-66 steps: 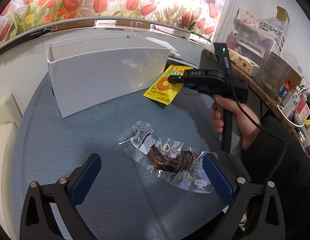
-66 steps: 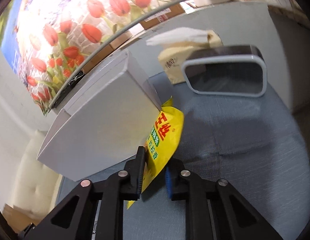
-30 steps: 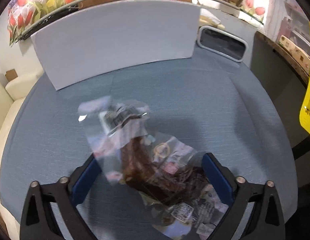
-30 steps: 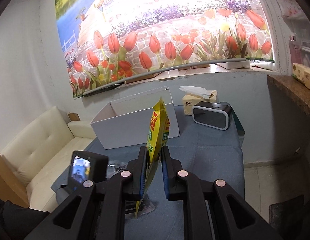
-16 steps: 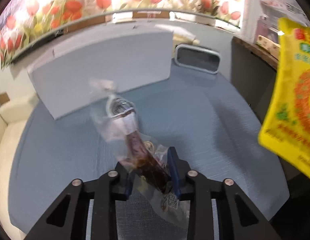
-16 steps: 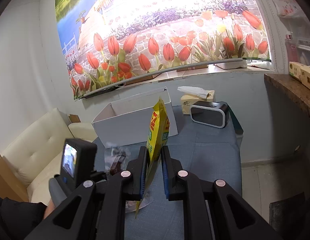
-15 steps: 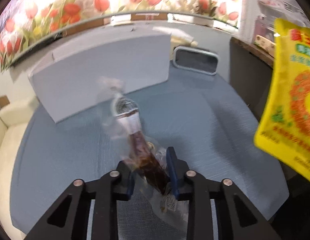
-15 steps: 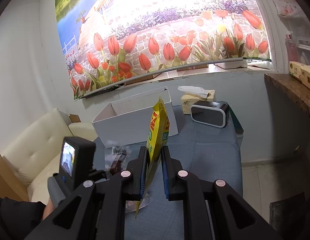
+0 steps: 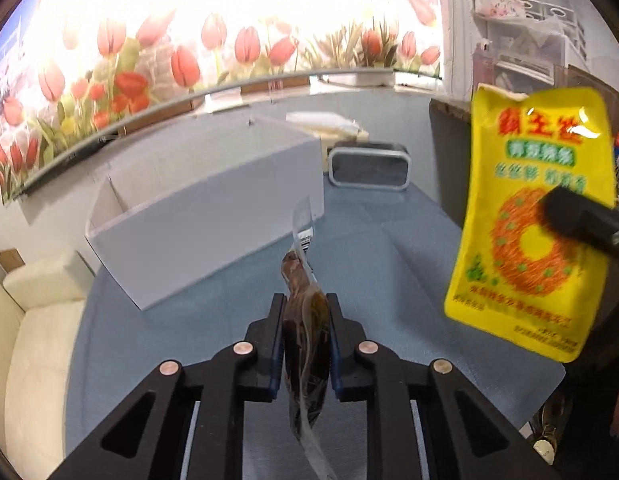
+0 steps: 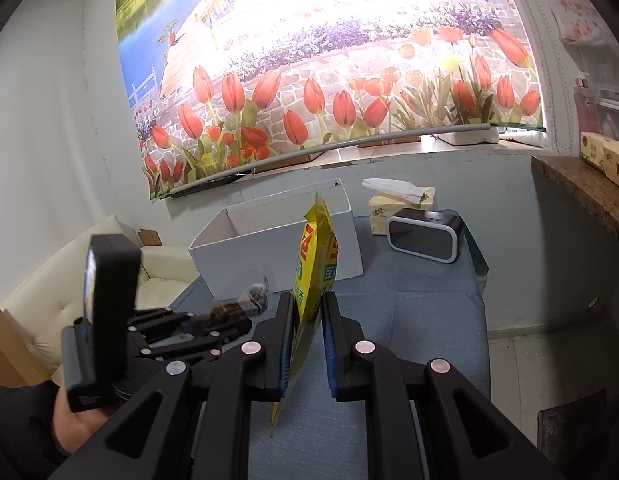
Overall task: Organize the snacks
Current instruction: 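Carry both bags over the white box and open both tools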
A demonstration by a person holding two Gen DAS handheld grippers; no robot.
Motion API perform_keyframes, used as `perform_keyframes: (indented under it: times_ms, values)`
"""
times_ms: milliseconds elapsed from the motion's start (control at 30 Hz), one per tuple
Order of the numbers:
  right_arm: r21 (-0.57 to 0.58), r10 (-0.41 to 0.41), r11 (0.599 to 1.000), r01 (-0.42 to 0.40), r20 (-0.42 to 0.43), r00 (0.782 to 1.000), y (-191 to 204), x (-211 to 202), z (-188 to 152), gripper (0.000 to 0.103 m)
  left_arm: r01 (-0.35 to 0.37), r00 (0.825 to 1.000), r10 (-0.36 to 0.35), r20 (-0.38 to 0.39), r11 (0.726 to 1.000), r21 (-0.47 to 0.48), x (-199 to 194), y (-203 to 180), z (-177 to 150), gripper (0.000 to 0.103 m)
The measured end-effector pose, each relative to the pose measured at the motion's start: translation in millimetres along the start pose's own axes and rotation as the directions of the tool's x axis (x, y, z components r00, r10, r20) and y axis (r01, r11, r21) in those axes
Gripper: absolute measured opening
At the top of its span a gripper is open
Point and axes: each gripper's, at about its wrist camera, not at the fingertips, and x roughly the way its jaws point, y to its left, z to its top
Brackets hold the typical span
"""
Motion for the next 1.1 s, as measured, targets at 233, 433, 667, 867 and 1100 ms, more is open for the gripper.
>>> perform_keyframes:
  times_ms: [233, 433, 667, 867, 1100]
  values:
    - [-0.014, 0.007, 1.0, -0.007, -0.006, 1.0, 13, 11, 4, 0.014, 0.014, 0.999, -0.014, 0.033, 1.0, 0.003, -14, 18, 12, 0.02]
    - [-0.026, 0.009, 1.0, -0.009, -0.007, 1.0, 22, 20, 12, 0.014, 0.03, 0.998, -0.03, 0.061, 1.0, 0.002, -21, 31, 17, 0.02]
    - [-0.064, 0.002, 0.998, -0.002, 0.008, 1.0, 34, 51, 49, 0.014, 0.046, 0.992, -0.043, 0.116, 0.999, -0.024, -24, 65, 50, 0.02]
    - [-0.077, 0.007, 0.997, -0.006, 0.014, 1.0, 38, 105, 98, 0.014, 0.06, 0.987, -0.045, 0.152, 0.994, -0.092, -15, 116, 97, 0.02]
    - [-0.069, 0.008, 0.998, -0.011, -0.036, 0.999, 42, 186, 143, 0.014, 0.044, 0.988, -0.023, 0.156, 0.991, -0.129, 11, 170, 137, 0.02]
